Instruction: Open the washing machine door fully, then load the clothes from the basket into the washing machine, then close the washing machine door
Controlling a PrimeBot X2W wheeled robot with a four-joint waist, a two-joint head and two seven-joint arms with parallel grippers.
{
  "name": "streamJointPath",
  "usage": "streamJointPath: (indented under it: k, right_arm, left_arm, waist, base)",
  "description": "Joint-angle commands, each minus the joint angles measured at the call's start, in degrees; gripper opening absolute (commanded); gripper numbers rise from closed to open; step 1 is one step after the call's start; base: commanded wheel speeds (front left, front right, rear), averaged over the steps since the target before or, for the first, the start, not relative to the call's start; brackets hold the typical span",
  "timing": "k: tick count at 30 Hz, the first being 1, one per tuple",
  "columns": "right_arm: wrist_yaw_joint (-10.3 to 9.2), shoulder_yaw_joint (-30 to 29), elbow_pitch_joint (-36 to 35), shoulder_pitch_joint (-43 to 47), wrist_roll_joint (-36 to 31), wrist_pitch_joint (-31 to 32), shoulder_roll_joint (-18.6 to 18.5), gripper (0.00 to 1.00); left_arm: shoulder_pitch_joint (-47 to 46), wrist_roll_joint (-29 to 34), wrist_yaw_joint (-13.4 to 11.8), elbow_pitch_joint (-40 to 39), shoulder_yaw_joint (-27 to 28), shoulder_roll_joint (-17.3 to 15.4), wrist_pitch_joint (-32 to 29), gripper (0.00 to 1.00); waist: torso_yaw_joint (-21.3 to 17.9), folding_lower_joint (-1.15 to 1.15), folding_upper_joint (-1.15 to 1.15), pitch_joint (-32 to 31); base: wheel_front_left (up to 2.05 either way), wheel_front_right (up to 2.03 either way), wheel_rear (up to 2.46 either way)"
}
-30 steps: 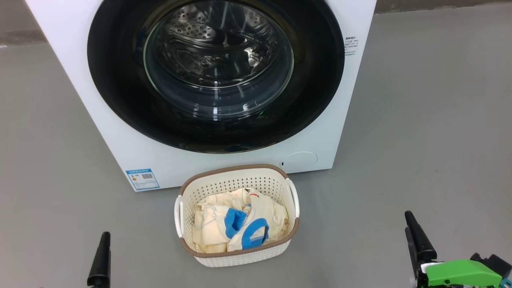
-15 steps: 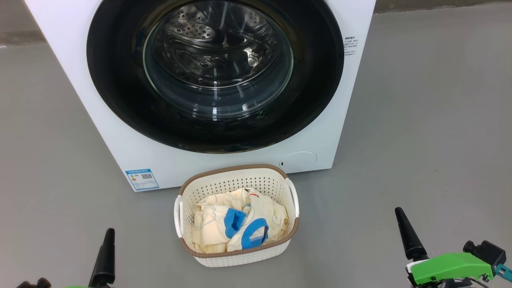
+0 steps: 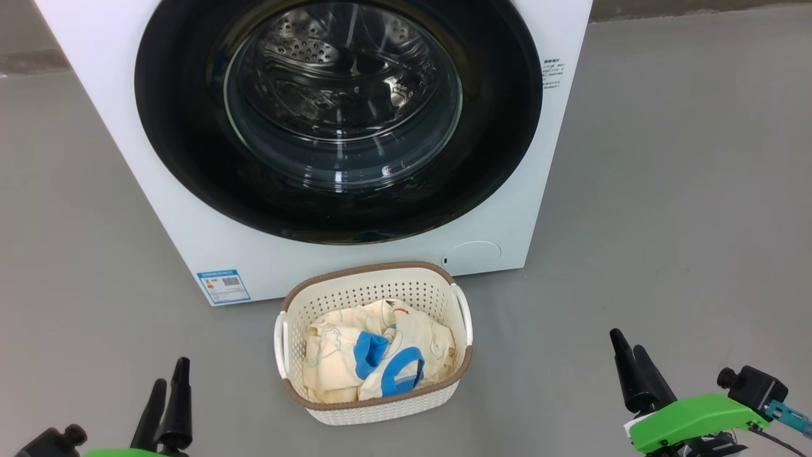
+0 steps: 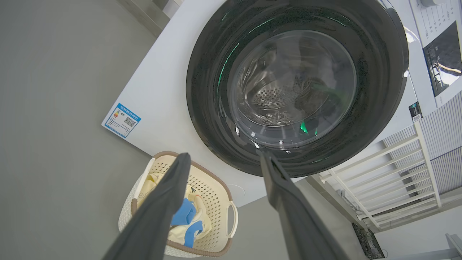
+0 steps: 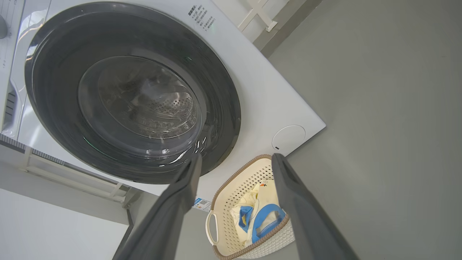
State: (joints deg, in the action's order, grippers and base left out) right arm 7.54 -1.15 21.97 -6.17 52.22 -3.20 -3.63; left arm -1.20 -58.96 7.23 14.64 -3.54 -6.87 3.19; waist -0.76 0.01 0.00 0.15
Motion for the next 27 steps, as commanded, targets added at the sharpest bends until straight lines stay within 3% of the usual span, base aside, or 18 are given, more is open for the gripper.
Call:
streamJointPath:
  k: [1, 27]
  right_arm:
    - [-0.03, 0.9, -1.0, -3.2, -2.8, -1.0, -0.5, 1.00]
    - [-0.04, 1.9, 1.2, -5.5, -25.7, -5.2, 0.2, 1.00]
  left_arm:
    - [-2.3, 2.3, 0.1, -1.8, 0.7, -1.7, 0.8, 1.00]
    - [-1.8, 21.7, 0.2, 0.0, -0.6, -4.0, 5.1, 1.00]
  waist:
    - [0.0, -0.01, 0.00, 0.0]
    - [-0.3, -0.01, 0.00, -0.7]
  base:
    - [0.00, 0.00, 0.00]
    - [0.00, 0.00, 0.00]
